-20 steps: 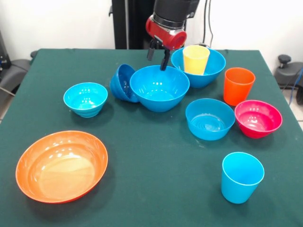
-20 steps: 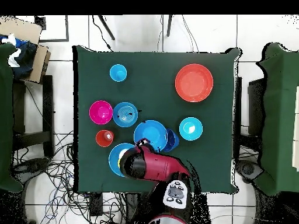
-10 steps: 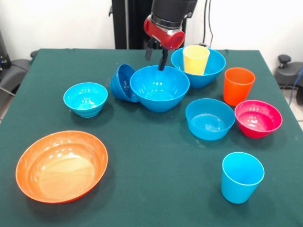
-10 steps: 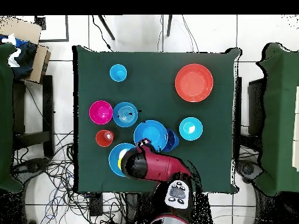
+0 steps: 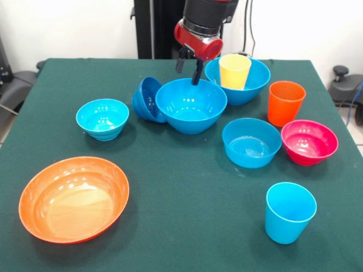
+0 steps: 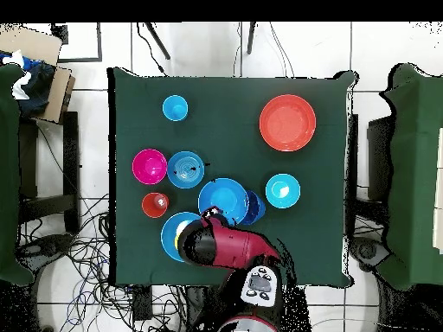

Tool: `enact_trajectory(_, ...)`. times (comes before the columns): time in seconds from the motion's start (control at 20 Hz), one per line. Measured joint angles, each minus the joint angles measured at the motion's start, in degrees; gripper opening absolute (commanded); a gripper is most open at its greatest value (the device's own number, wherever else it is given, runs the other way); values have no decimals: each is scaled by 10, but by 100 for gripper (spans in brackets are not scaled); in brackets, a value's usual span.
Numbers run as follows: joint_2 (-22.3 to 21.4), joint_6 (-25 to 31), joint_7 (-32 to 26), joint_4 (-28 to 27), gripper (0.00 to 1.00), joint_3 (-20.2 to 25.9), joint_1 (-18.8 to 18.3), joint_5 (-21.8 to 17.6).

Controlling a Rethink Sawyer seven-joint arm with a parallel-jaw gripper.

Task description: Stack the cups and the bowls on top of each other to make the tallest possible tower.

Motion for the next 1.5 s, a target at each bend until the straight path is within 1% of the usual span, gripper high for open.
enact_trajectory(0.25, 5, 0, 0, 0, 100, -1, 6, 0)
enact_trajectory(0.75, 29, -3, 0, 0, 100, -2, 7, 0)
enact_trajectory(1.5, 23, -9, 0, 0, 100, -2, -13, -14)
